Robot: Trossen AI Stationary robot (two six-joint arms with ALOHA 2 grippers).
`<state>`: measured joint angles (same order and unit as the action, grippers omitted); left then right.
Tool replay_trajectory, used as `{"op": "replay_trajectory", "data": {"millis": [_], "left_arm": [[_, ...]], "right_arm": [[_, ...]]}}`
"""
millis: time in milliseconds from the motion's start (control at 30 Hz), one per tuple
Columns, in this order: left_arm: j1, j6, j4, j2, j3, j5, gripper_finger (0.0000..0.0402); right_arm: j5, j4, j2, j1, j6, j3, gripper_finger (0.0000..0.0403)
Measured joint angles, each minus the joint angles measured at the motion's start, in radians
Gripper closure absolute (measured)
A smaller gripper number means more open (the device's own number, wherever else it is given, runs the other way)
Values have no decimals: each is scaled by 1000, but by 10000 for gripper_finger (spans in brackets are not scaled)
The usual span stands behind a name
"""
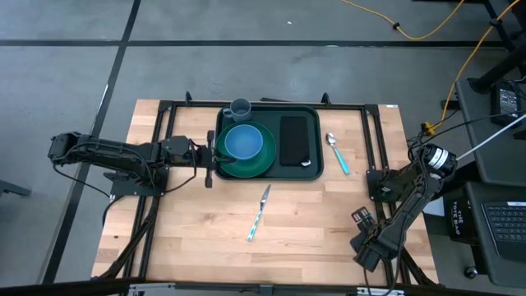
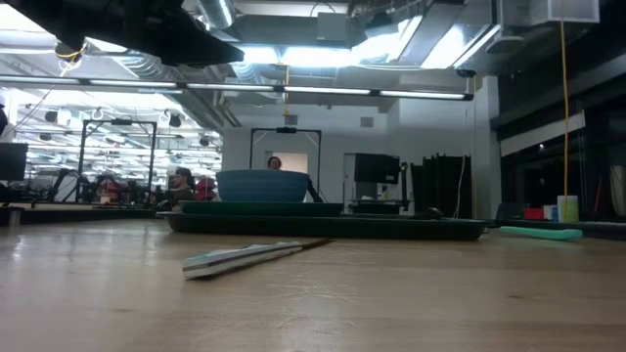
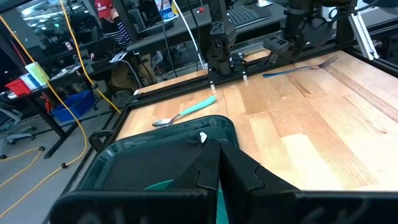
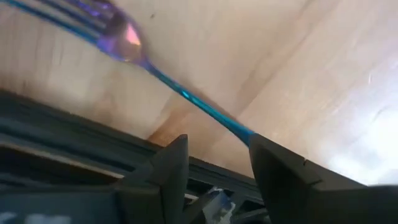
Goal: Set up tray
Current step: Put the blue fork on top of the black napkin on the green tray
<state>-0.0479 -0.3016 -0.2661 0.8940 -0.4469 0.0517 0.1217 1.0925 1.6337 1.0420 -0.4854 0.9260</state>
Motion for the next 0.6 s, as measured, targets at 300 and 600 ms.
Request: {"op": "replay_trajectory", "data": {"millis": [300, 600], "left_arm": [[0, 0, 0, 0, 0, 0, 400], [0, 1, 1, 0, 0, 0, 399]], "right_arm": [[-4, -38, 0, -1, 90, -2, 231], [2, -125, 1, -1, 94, -97, 231]]}}
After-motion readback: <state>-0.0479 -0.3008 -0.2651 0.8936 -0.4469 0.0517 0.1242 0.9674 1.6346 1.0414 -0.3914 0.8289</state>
